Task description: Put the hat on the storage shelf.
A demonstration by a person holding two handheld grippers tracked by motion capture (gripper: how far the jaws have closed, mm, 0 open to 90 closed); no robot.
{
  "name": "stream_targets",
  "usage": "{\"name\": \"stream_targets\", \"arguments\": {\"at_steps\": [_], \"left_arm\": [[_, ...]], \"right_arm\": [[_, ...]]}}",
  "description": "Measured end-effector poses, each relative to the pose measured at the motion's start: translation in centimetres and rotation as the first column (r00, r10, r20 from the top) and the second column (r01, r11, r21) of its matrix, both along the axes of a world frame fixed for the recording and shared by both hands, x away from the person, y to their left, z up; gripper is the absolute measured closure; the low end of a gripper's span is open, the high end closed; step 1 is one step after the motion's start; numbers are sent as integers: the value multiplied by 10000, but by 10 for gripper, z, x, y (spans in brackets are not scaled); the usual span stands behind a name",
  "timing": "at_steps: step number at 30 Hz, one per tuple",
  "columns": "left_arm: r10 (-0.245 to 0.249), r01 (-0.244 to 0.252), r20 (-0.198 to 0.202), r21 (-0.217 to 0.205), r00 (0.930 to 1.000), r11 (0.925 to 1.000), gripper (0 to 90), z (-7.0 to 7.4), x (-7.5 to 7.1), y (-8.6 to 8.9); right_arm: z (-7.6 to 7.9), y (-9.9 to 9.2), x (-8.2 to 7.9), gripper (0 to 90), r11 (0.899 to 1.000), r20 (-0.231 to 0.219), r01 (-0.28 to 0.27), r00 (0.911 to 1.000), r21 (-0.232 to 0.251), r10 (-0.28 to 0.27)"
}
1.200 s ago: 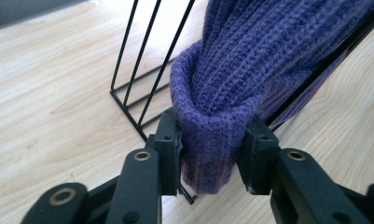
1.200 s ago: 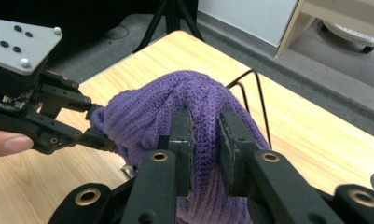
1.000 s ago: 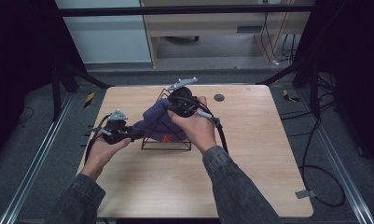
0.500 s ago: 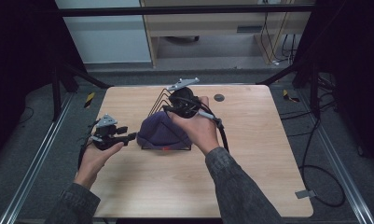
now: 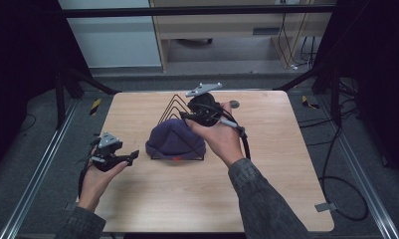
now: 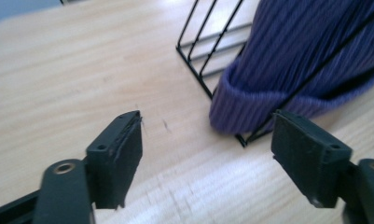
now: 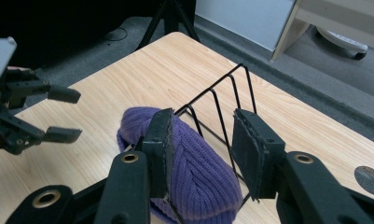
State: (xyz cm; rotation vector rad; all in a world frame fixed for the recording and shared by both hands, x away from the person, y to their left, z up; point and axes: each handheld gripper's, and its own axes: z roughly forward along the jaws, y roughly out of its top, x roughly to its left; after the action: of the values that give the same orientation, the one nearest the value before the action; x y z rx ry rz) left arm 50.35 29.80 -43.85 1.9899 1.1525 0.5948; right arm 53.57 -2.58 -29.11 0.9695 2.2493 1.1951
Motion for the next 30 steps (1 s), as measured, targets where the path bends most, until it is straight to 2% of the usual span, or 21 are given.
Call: {"name": "stream_targets", "arguments": {"at_steps": [6, 9, 15, 25, 30], "left_arm": [[66, -63, -372, 71, 9993, 10000, 170, -12, -5, 1], [168, -169, -566, -24, 9983, 9999, 150, -17, -5, 4], [221, -164, -941, 607, 9953, 9980, 116, -26, -2, 9], [284, -191, -1166, 799, 9928, 9966, 90, -33, 0, 14], [123, -18, -1238, 843, 9922, 9964, 72, -36, 1, 14]], "right_arm": [[4, -6, -2, 582, 10000, 70, 35, 10000, 39, -35], [6, -11, -3, 579, 10000, 132, 39, 9999, 92, -40], [8, -20, -7, 573, 9999, 208, 71, 9998, 145, -74], [9, -29, -13, 543, 9998, 315, -1, 9995, 179, -5], [7, -37, -16, 474, 9998, 352, 25, 9994, 184, -32]]}}
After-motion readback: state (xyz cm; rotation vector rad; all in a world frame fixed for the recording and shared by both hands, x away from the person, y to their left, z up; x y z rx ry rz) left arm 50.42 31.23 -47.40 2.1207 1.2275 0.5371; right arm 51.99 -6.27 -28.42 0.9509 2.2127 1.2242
